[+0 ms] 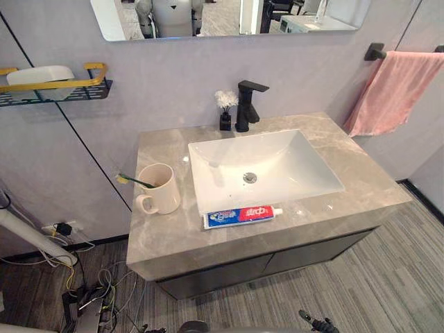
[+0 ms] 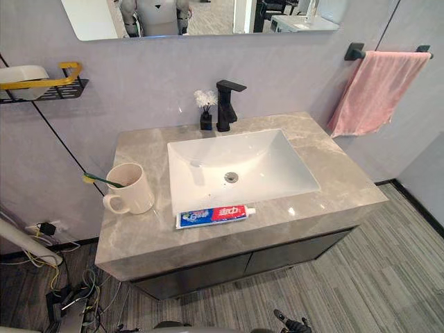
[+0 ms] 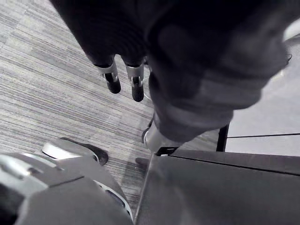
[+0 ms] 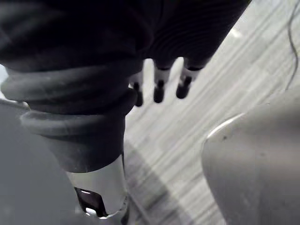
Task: Organize washtable
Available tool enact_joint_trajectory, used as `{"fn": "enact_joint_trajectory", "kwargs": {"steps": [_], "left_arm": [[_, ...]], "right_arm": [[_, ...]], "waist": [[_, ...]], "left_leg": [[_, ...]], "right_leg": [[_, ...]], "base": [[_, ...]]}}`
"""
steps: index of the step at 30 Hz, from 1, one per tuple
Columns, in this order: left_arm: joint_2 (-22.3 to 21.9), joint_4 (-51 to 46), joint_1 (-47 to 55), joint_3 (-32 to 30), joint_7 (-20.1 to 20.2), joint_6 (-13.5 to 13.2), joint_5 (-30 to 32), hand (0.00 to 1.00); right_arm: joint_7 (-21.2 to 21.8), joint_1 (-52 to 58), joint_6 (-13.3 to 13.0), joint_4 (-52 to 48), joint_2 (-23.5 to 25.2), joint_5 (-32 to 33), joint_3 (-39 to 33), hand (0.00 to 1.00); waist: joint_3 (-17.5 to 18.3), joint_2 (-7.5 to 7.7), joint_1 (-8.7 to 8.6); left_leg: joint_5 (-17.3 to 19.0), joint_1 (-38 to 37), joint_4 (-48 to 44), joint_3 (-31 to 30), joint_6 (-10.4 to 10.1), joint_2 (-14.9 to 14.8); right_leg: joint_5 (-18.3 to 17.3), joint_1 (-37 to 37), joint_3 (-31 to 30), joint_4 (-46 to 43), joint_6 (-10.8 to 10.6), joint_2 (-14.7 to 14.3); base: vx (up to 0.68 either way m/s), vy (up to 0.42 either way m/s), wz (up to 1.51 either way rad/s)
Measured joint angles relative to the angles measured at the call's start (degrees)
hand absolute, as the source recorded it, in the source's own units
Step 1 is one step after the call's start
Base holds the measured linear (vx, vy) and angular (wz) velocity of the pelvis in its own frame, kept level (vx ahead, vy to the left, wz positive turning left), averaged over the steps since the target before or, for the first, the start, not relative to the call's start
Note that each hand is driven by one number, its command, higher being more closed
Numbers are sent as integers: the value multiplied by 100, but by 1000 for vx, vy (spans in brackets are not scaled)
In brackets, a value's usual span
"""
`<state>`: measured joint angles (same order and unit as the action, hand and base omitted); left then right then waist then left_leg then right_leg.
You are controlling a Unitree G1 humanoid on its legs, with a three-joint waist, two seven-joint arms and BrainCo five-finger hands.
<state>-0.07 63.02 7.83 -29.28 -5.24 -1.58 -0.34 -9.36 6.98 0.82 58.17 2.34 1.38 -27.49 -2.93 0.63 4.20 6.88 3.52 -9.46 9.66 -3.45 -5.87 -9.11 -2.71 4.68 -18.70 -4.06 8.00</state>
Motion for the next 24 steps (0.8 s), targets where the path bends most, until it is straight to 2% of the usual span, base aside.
{"fn": "enact_joint_trajectory", "kwargs": {"steps": [3, 4, 6, 9, 11, 12, 13, 15, 18, 21, 22, 23, 24], "left_arm": [[38, 86, 10, -15, 21, 14, 41, 0], [48, 133, -3, -9, 17, 16, 54, 0], [43, 215, -23, -7, 17, 15, 50, 0], [67, 185, -30, 2, 25, 8, 57, 0], [135, 186, -31, 102, 26, 12, 123, 0], [267, 193, -49, 282, 31, 12, 172, 0], [295, 188, -50, 286, 30, 12, 188, 0], [418, 178, -26, 342, 24, 13, 225, 0], [527, 157, -22, 398, 19, 9, 222, 0], [477, 34, -49, 399, 4, 8, 207, 0], [428, -61, -105, 396, -10, 8, 207, 0], [424, -63, -141, 393, -13, 15, 208, 0], [424, -73, -209, 387, -24, 18, 208, 0]], "right_arm": [[58, -69, 64, 87, 73, -208, -197, 0], [96, -104, 86, 129, 56, -185, -302, 0], [118, -71, 80, 147, 38, -190, -534, 0], [225, -27, 90, 252, 5, -182, -761, 0], [229, -43, 87, 330, 8, -175, -760, 0], [261, -49, 92, 351, 48, -176, -763, 0], [282, -34, 97, 354, 77, -183, -759, 0], [314, -35, 99, 353, 166, -184, -731, 0], [337, -99, 91, 356, 223, -189, -361, 0], [342, -221, 73, 349, 123, -210, 140, 0], [357, -274, 68, 347, 28, -289, 396, 0], [369, -295, 63, 327, 10, -329, 414, 0], [412, -310, 49, 292, 36, -385, 427, 0]], "waist": [[-21, 94, -5], [-37, 73, -21], [-28, 38, -38], [-18, 99, -13], [-28, 181, -26], [-108, 305, -33], [-120, 332, -21], [-200, 506, -21], [-310, 647, -16], [-350, 605, -14], [-403, 546, -19], [-417, 533, -23], [-384, 672, -30]], "left_leg": [[-470, 9, 453, -269, -97, 134], [-655, -15, 621, -465, -98, 196], [-744, -154, 807, -706, -93, 253], [-948, -176, 908, -810, -70, 273], [-1330, -384, 1557, -891, -21, 335], [-1375, -319, 1550, -1020, -14, 429], [-1382, -322, 1551, -1050, -3, 470], [-1384, -335, 1551, -1175, 2, 609], [-1402, -307, 1551, -1410, 34, 763], [-1480, -17, 1548, -1829, 142, 863], [-1427, 203, 1544, -1920, 277, 878], [-1328, 293, 1542, -1739, 407, 860], [-1047, 373, 1458, -1423, 457, 881]], "right_leg": [[-107, -148, 33, 817, -95, -53], [-175, -189, 157, 968, -112, -60], [-199, -249, 357, 985, -69, -72], [-205, -410, 662, 1053, -62, -80], [-204, -401, 772, 1101, -85, -51], [-210, -426, 893, 1110, -125, 21], [-213, -448, 904, 1119, -133, 31], [-195, -612, 1002, 1205, -212, 106], [-178, -747, 1174, 1239, -235, 200], [-197, -660, 1432, 1053, -197, 211], [-231, -562, 1736, 899, -137, 221], [-221, -539, 1889, 891, -122, 232], [-166, -481, 2131, 954, -38, 378]], "base": [[-49, -176, -14], [-75, -190, 21], [-84, -128, 44], [-17, -37, 49], [-6, 20, 37], [-10, 42, 37], [6, 46, 46], [37, 35, 36], [30, 25, 38], [-48, -3, 85], [-72, 0, 127], [-73, 1, 135], [-12, 67, 121]]}}
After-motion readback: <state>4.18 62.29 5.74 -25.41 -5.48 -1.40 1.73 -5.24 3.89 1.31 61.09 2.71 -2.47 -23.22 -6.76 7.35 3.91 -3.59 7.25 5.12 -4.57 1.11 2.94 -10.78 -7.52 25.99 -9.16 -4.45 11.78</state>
